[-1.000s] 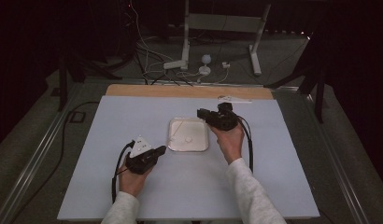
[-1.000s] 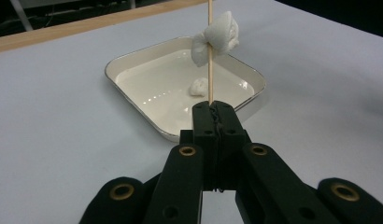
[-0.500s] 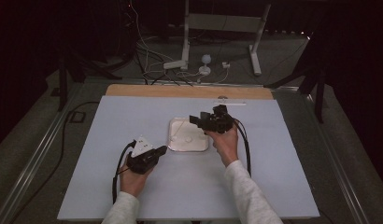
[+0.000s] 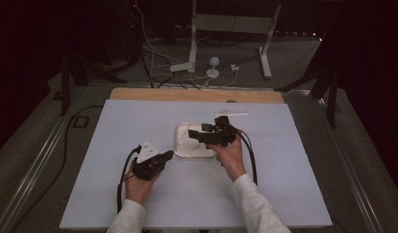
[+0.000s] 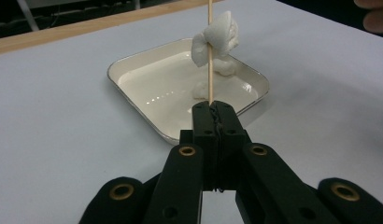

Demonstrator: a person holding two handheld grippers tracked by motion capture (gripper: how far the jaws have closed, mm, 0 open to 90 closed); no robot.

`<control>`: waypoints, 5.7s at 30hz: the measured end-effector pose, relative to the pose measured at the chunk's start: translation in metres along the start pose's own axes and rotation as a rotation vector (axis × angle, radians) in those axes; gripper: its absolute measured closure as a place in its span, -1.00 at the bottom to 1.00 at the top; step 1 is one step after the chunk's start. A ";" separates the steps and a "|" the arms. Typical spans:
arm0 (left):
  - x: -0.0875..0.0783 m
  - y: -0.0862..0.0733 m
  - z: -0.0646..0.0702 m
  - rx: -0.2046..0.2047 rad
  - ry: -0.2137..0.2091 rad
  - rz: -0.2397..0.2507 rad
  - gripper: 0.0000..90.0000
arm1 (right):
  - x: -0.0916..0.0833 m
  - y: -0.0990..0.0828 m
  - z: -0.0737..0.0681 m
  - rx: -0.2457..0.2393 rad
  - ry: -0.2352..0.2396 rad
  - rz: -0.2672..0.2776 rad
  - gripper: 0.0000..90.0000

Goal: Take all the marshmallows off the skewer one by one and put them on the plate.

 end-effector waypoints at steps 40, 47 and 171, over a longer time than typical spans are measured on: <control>0.001 0.009 0.009 0.022 -0.020 0.055 1.00 | 0.029 -0.037 -0.027 0.076 0.189 -0.122 0.72; 0.001 0.010 0.010 0.034 -0.018 0.061 1.00 | 0.026 -0.034 -0.027 0.060 0.173 -0.086 0.73; 0.000 0.020 -0.004 -0.085 -0.026 0.087 1.00 | -0.035 -0.019 0.036 -0.143 -0.118 0.024 -1.00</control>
Point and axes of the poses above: each handheld gripper's, and its own axes: x roughly forward along the jaws, y roughly out of its top, z roughly to its right, the point moved 7 cm from there along x, roughly forward along the jaws, and after that the axes turned 15 degrees about x, right-handed, at the moved point
